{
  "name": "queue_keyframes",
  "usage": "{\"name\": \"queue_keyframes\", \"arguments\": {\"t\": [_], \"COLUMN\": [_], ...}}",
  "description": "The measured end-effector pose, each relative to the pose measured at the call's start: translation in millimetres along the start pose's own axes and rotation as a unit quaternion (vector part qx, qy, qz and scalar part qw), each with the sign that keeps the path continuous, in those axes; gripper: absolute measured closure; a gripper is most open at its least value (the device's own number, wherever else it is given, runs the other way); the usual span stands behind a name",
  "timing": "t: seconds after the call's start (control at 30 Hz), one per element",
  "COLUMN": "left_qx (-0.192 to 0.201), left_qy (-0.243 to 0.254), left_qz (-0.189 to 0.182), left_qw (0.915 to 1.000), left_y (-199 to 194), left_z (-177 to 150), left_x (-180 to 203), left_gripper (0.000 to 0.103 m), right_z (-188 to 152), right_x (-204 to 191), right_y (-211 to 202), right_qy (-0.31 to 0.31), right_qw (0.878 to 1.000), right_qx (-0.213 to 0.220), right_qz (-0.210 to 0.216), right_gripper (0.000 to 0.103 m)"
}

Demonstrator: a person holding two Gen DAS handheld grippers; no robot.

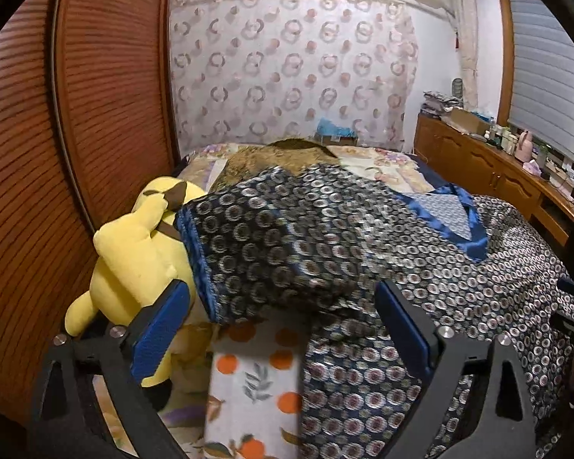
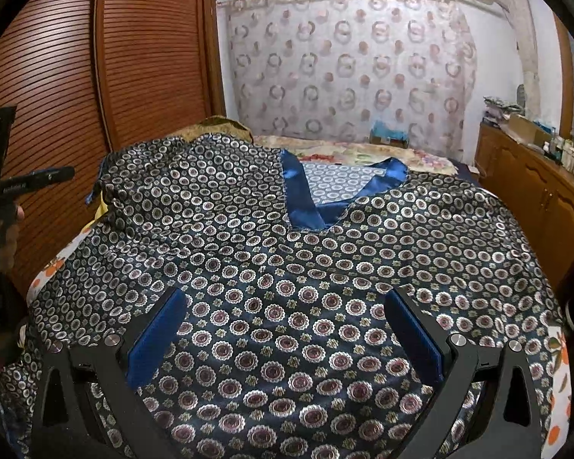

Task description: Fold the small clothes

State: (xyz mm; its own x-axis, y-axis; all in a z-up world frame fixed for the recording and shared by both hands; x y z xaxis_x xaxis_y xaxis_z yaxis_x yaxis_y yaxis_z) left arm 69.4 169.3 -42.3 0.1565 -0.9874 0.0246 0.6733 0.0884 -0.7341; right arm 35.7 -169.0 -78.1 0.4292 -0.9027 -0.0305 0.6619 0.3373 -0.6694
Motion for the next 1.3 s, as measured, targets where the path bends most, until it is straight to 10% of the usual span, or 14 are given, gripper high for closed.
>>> {"name": "queue_keyframes", "arguments": {"t": [0.47,0.77,1.3], "left_qx": [-0.073,-0.070,0.029], "left_qy": [0.026,0.024,0.117], "left_qz": [0.024,0.027,-0.055], "left_qw": [0.9967,0.9969,0.9912], "left_y": [51.8,60.7,-6.7], "left_z": [-15.3,-6.0,80.2], "left_x": [-22.0,-39.6,66.6], "left_gripper": [0.031,0.094,0.100], "right_z": [1.1,-1.8,-2.5], "right_x": [2.2,1.6,3.2], "right_y": [20.9,20.3,20.5], "right_qy": [-0.038,-0.038,-0.032], "right_qw": [0.997,0.997,0.998], "right_qx": [-0.061,-0.060,-0.060], "right_qz": [0.000,0.001,0.005], "right_gripper": [0.000,0.000,0.000]}}
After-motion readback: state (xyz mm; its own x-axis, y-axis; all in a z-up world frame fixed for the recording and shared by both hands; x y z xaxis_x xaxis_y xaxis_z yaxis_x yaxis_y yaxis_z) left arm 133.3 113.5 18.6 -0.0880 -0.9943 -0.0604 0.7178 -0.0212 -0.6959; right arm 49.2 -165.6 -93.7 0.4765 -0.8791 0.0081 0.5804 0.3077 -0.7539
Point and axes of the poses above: each gripper's, at about its wrist camera, not at the fingertips, and y roughly the way its jaws point, x to its right, z to its top, the point moved 1 cm from there along y, roughly the way its jaws point, and after that the axes turned 12 degrees about -x, right-handed, at the moved point
